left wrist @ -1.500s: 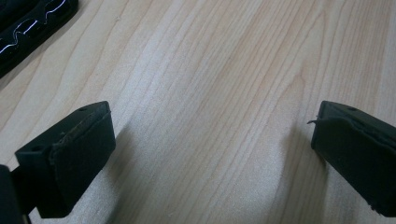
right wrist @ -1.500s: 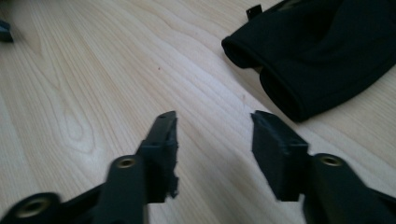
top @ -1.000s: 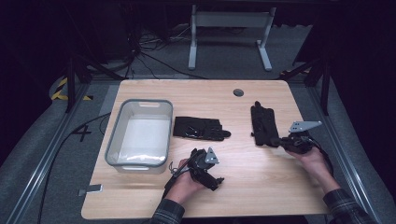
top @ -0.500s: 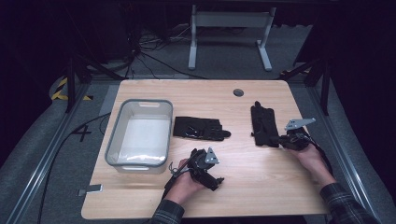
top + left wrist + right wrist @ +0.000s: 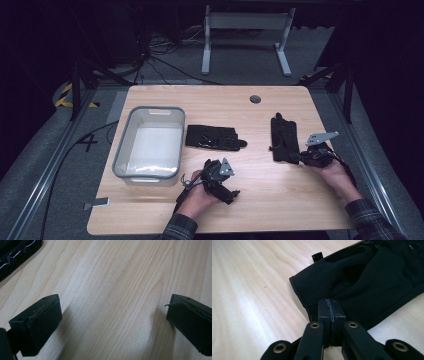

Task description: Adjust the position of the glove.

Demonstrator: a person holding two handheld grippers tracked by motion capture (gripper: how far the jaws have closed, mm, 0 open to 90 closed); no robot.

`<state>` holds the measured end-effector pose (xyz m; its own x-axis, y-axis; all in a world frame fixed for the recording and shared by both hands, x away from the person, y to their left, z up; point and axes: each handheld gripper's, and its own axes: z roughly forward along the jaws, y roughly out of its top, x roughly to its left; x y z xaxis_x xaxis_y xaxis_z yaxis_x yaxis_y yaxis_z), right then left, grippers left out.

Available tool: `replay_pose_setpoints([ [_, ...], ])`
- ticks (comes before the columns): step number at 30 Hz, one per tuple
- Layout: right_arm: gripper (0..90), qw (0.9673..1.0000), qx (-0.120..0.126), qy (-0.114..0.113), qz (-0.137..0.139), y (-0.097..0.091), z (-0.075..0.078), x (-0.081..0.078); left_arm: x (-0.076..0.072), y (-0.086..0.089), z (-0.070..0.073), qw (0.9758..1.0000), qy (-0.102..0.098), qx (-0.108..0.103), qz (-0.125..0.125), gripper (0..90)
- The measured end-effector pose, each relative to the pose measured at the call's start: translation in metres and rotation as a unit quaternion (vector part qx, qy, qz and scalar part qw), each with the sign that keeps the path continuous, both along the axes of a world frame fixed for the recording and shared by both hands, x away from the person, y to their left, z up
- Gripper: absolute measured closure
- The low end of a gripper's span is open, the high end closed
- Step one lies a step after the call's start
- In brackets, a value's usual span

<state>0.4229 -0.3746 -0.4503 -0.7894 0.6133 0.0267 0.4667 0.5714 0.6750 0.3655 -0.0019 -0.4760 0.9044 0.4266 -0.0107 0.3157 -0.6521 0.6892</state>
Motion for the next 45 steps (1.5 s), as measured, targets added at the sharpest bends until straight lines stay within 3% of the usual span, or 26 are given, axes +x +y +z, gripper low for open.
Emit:
replay_pose_setpoints([
  [17,90.0,0.9972,-0.002,0.024,0.071,0.011,0.0,-0.053,0.0,0.0,0.0,1.0,0.0,0.0,0.0,0.3],
  [30,90.0,0.9952,-0.003,0.029,0.093,0.014,0.001,-0.086,0.0,0.0,0.0,1.0,0.0,0.0,0.001,0.3],
  [37,90.0,0.9967,0.022,0.002,0.078,0.009,0.015,-0.077,0.0,0.0,0.0,1.0,0.0,0.0,0.001,0.3],
  [45,90.0,0.9981,0.033,-0.029,0.044,0.015,0.026,-0.04,0.0,0.0,0.0,1.0,0.001,0.0,0.001,0.2],
])
